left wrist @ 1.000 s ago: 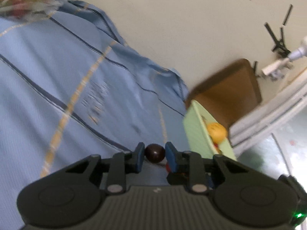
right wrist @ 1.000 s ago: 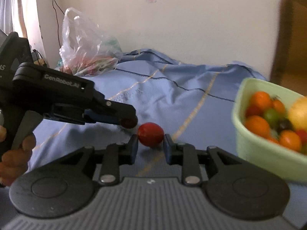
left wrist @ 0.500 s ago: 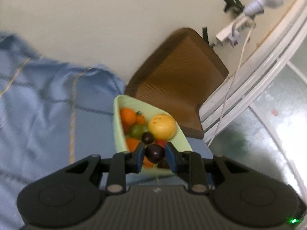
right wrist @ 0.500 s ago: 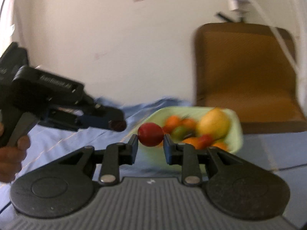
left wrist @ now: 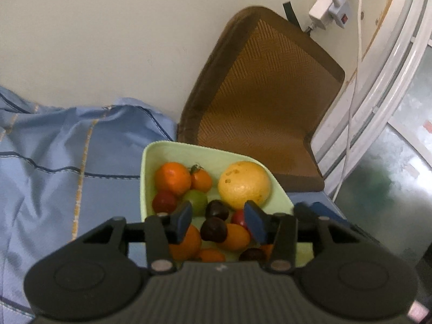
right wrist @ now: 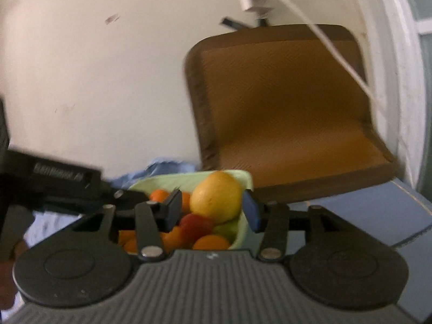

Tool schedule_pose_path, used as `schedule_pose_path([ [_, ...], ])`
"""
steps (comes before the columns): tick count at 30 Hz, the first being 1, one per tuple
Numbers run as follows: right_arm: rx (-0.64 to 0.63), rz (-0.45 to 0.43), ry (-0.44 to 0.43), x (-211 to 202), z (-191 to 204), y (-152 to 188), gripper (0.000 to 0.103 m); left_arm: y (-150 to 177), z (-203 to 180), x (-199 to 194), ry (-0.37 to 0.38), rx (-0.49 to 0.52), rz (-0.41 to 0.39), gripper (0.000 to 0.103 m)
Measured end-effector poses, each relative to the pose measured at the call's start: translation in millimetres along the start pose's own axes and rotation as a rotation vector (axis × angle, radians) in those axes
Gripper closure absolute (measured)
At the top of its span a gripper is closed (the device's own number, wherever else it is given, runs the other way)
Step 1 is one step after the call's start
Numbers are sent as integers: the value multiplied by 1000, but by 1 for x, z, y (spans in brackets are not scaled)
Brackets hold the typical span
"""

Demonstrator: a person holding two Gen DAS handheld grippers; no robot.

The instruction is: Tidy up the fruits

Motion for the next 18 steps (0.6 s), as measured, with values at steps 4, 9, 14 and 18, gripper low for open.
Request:
schedule_pose_path([
  [4,90,-52,37,-5,-20,-8,51,4,-1,-24,-60,9,-46,45],
  [9,155,-70,80,-10,-32,-7,51,24,-2,-66,-153,54,-73,20],
  [14,155,-40,67,-20,-22,5,51,54,-2,-108,-264,125,-102,2],
  [18,116,28,21,-37,-1,29,51,76,0,-130,-310,151,-110,0],
])
Point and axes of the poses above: each gripper's, at about its wrist camera, not at the fingertips, and x roughly the way its jaws point, z to its left, y to its underside, the point moved 1 cm from there along x, roughly the way its jaws point, and after that the axes turned 12 degrees about x, right-handed, at the moved point
